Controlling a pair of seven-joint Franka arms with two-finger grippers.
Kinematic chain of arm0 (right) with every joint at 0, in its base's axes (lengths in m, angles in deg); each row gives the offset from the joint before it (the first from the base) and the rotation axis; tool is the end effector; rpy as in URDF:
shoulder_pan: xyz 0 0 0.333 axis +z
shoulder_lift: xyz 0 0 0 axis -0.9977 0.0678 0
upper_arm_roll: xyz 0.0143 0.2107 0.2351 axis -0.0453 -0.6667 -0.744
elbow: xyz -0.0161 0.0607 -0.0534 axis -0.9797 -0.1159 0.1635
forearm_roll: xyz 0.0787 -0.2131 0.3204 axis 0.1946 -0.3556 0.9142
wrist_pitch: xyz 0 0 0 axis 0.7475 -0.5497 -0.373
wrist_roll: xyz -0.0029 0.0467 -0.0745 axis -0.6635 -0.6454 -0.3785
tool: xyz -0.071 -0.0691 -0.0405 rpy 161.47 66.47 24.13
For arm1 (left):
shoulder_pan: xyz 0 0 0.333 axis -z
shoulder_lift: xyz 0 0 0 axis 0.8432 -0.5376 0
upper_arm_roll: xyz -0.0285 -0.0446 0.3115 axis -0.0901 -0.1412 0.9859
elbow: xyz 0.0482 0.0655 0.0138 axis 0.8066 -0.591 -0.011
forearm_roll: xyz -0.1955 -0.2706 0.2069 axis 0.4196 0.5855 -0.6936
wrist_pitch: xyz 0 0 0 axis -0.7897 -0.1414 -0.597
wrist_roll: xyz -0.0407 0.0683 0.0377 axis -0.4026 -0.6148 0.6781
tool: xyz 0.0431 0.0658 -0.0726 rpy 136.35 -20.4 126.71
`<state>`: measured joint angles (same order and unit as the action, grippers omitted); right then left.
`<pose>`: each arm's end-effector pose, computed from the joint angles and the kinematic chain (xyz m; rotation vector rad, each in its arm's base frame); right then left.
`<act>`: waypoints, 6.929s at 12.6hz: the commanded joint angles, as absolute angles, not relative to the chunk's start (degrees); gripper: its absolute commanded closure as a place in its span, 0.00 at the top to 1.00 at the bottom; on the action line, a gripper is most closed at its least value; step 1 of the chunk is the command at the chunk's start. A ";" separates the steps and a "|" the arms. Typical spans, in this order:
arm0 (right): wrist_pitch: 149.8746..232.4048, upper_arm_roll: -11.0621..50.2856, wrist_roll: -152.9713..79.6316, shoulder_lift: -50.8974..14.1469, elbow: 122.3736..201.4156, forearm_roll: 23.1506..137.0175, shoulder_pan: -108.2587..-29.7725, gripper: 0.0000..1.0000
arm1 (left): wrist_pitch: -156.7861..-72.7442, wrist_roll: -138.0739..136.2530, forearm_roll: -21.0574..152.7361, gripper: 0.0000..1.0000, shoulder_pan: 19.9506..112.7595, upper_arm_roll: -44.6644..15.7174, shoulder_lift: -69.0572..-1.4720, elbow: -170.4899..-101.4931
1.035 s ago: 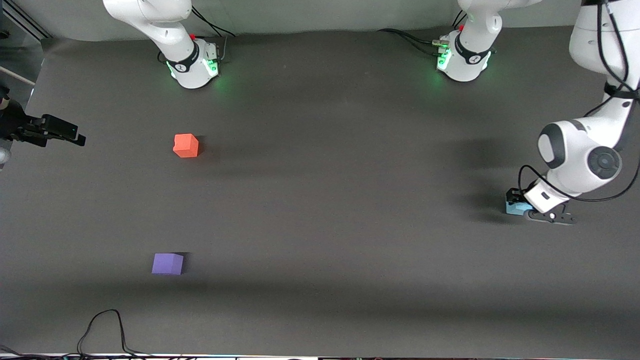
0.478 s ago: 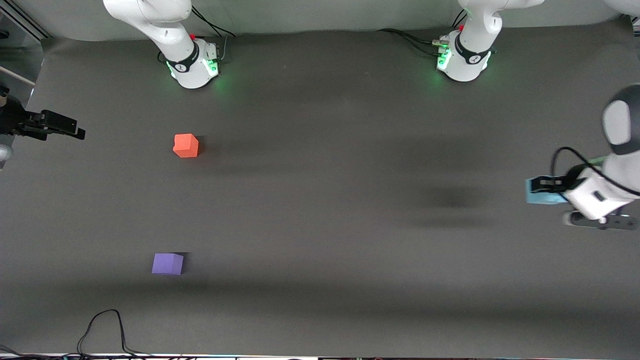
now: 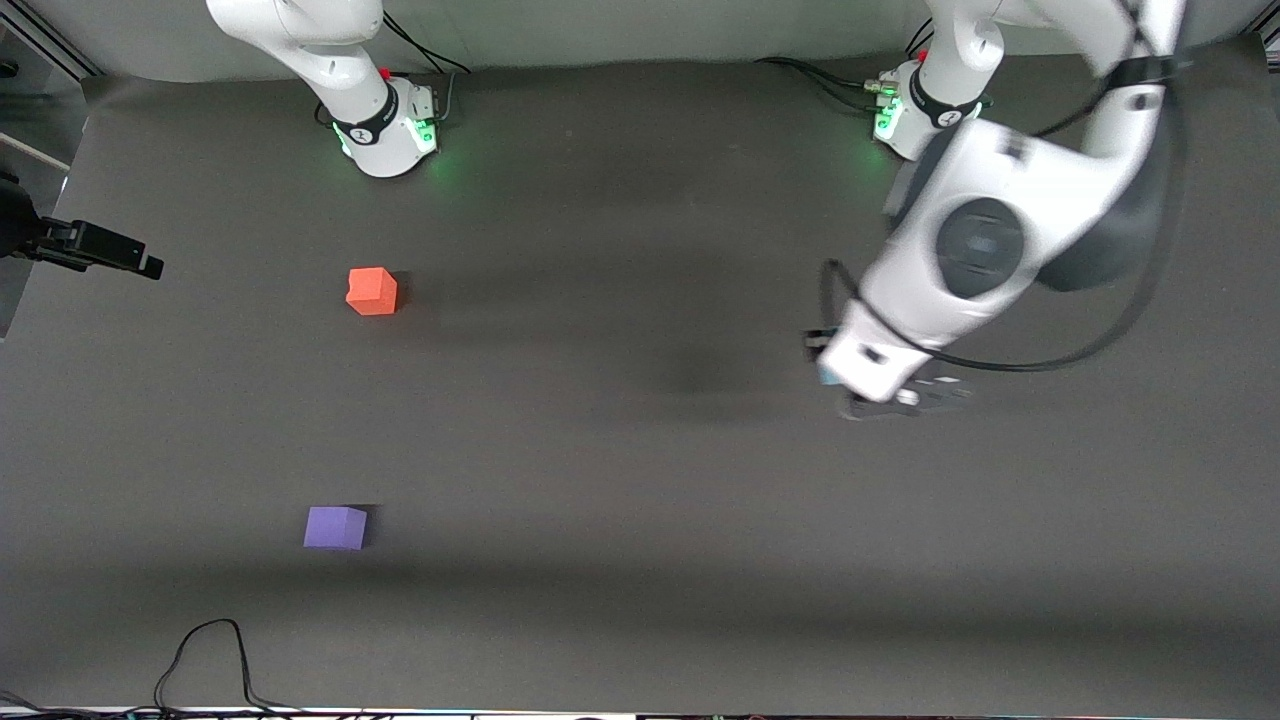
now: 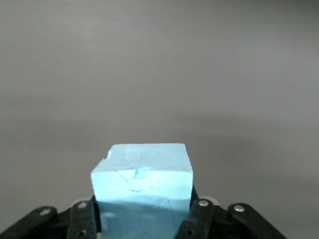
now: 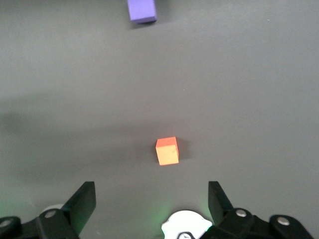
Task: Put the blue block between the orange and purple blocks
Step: 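Carry the blue block to mid-table and set it down, then open the left gripper and withdraw it while the right gripper reaches out, then move the right gripper over the blue block and lower it, then grasp the blue block with the right gripper and lift it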
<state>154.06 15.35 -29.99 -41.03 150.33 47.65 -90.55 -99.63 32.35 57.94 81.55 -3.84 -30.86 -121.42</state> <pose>0.5352 -0.0429 0.6229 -3.0420 0.1792 0.2573 0.5688 -0.3389 0.4583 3.1177 0.2373 -0.1548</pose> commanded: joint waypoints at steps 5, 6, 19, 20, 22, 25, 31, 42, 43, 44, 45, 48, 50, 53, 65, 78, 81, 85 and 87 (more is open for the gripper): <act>151.19 15.48 -29.79 -40.78 148.56 48.78 -91.30 0.96 | -114.14 54.07 46.14 0.33 104.74 -3.00 -51.88 -111.45; 151.11 15.48 -29.97 -40.70 148.48 48.78 -91.30 1.00 | -116.06 54.07 45.08 0.33 106.51 -2.83 -54.53 -110.82; 156.62 15.74 -30.94 -47.71 157.23 42.97 -85.85 1.00 | -123.57 52.58 45.60 1.00 104.87 -3.44 -58.79 -110.46; 156.99 15.74 -31.02 -47.73 157.53 43.50 -85.85 1.00 | -121.46 51.54 46.55 1.00 102.59 -4.57 -56.60 -110.11; 156.82 15.74 -30.94 -47.47 157.36 43.85 -85.94 1.00 | -115.67 46.63 50.59 1.00 95.40 -8.35 -50.89 -110.28; 156.73 15.74 -30.76 -46.50 157.00 44.11 -86.03 1.00 | -104.87 37.93 56.91 1.00 84.50 -10.21 -41.75 -112.30; 155.94 13.20 -18.23 -38.78 149.73 47.98 -79.99 1.00 | -85.42 12.19 60.10 1.00 60.07 -9.95 -26.54 -116.08; 165.93 13.20 19.94 -23.40 139.67 53.70 -53.96 1.00 | -86.46 -4.98 59.40 1.00 44.39 -9.68 -9.57 -128.64; 167.09 13.11 19.87 -21.56 140.30 53.61 -52.03 1.00 | -86.89 -6.21 59.31 1.00 44.21 -9.60 -8.86 -129.09; 168.41 13.11 19.26 -19.45 141.35 53.17 -50.45 1.00 | -86.81 -6.39 59.40 1.00 45.69 -6.90 -8.50 -129.00; 171.38 13.11 18.82 -18.30 144.32 53.00 -49.13 1.00 | -86.64 -6.74 59.40 1.00 50.92 -2.17 -8.15 -128.83; 182.97 13.20 16.01 -17.85 156.00 51.51 -45.25 1.00 | -86.37 -6.92 59.04 1.00 60.02 7.27 -7.53 -128.39; 187.47 13.28 12.68 -15.23 159.36 51.15 -44.72 1.00 | -86.37 -8.23 58.96 1.00 61.43 8.50 -7.79 -127.34; 190.90 13.63 6.70 -9.95 159.55 49.92 -45.07 1.00 | -86.28 -7.89 58.96 1.00 61.52 7.99 -8.67 -126.11; 202.52 14.16 5.80 -2.20 160.51 50.00 -44.63 0.80 | -85.40 -11.40 54.91 1.00 58.89 3.85 -8.85 -126.19; 174.70 20.39 6.86 -27.14 157.29 50.45 -45.51 0.19 | -85.32 -11.49 57.20 1.00 58.89 3.85 -8.94 -126.37; 162.12 25.66 5.28 -28.04 148.59 50.36 -45.60 0.19 | -85.05 -11.49 57.20 1.00 58.80 3.85 -8.94 -126.37; 157.01 37.59 -10.14 -31.73 149.09 50.18 -45.51 0.19 | -85.05 -11.32 57.20 1.00 58.97 3.85 -9.03 -126.37; 155.42 44.98 -22.52 -32.00 149.79 49.66 -45.51 0.20 | -85.14 -10.44 57.11 1.00 59.24 3.85 -8.94 -126.28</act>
